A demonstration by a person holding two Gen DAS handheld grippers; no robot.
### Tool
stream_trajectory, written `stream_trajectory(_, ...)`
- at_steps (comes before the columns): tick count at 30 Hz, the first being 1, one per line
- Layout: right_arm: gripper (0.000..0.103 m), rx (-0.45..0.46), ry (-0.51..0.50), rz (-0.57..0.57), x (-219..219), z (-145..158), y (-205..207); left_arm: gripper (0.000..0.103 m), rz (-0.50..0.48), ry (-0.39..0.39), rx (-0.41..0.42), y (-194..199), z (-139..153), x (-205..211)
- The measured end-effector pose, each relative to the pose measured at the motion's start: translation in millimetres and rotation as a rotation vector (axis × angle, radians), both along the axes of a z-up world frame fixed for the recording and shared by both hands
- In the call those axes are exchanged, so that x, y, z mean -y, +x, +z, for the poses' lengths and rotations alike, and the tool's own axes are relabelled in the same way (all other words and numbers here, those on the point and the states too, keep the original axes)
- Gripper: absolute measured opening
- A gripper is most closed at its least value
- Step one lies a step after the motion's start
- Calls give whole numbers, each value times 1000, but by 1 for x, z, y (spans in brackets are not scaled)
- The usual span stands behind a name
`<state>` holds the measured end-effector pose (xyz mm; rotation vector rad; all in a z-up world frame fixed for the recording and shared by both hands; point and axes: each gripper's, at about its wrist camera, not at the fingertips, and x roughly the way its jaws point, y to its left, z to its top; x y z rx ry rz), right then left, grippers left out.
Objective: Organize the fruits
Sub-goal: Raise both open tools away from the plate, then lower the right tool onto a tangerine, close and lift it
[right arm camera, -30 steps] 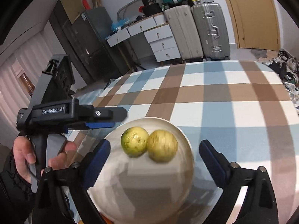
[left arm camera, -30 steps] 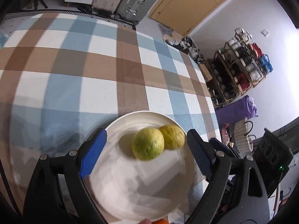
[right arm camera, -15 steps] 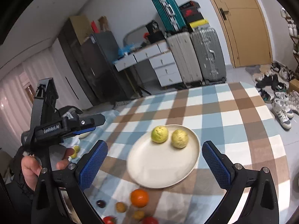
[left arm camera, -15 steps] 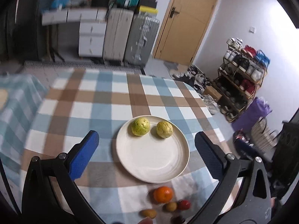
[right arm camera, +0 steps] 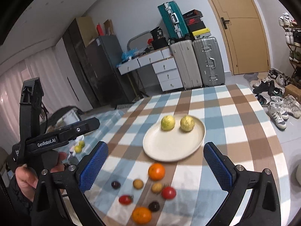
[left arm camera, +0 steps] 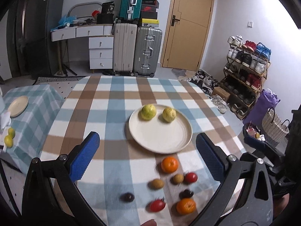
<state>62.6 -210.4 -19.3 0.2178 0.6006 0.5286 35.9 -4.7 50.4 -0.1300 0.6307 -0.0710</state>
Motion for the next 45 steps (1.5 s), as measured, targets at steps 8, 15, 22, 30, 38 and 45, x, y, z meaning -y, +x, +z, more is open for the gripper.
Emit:
stream_trajectory(8,103,-53,-46,88,-14,-21,-36,102,17,-17,-66,-21,-51,-15)
stream_trajectory(15,103,-100,-97,121,-24,-38,-51,102,14,-78,-106,-25,-75,-28)
stream_trajectory(22,103,-188,-172,181,-43,-63,-54,102,6,-121,-107,-23,-75,-31)
stream_trajectory(30,98,-273,-222,230,-60,-86,-51,102,28,-152,-107,-22,-73,-39)
stream_trajectory(38,80,-363,-260,231,-70,-110,-45,102,24,-182,-118,-21,-76,-42)
stream_trajectory(45,72,-356,-292,235,-79,-114,-43,102,6,-195,-110,-23,-75,-41)
